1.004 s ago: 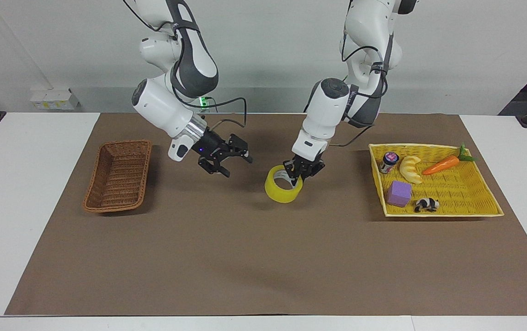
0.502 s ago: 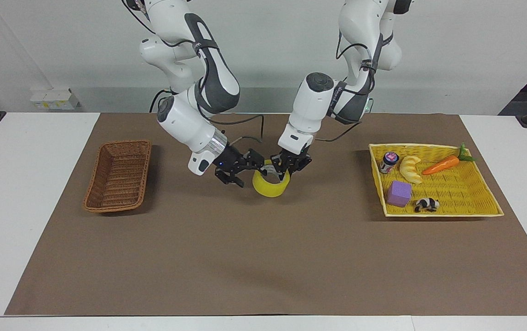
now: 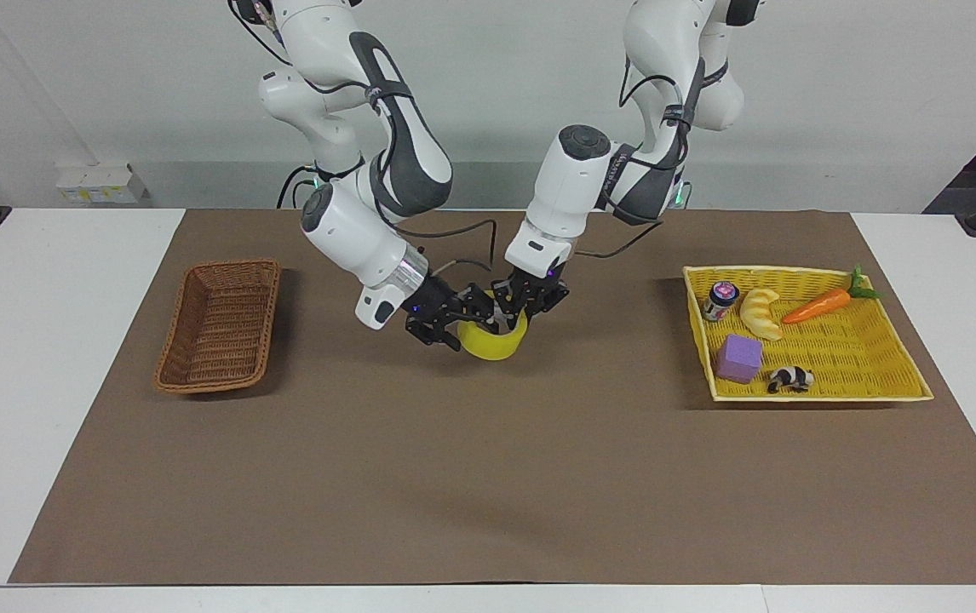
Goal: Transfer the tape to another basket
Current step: 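Grasp the tape with the right gripper while the left gripper releases it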
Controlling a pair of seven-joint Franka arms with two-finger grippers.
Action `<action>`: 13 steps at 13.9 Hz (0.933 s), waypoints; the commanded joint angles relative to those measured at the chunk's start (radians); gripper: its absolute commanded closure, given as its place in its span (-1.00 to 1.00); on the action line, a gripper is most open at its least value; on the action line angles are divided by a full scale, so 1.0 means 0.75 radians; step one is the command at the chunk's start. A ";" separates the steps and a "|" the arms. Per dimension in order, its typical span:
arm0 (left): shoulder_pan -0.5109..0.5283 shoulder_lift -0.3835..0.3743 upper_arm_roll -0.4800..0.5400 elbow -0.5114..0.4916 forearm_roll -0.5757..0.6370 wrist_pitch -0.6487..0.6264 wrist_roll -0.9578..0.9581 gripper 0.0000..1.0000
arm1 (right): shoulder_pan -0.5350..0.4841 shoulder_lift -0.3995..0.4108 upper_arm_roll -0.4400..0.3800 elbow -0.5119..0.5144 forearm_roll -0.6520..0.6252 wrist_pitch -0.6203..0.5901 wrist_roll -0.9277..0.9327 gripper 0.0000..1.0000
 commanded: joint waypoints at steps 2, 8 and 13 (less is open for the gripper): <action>-0.016 -0.016 0.020 0.011 -0.014 -0.009 -0.002 1.00 | -0.022 0.015 0.006 0.024 -0.003 -0.011 0.043 1.00; -0.004 -0.027 0.020 0.013 -0.016 -0.015 -0.002 0.91 | -0.024 0.015 0.004 0.049 0.042 -0.011 0.043 1.00; 0.000 -0.025 0.022 0.017 -0.053 -0.017 0.004 -0.65 | -0.024 0.015 0.004 0.049 0.042 -0.011 0.045 1.00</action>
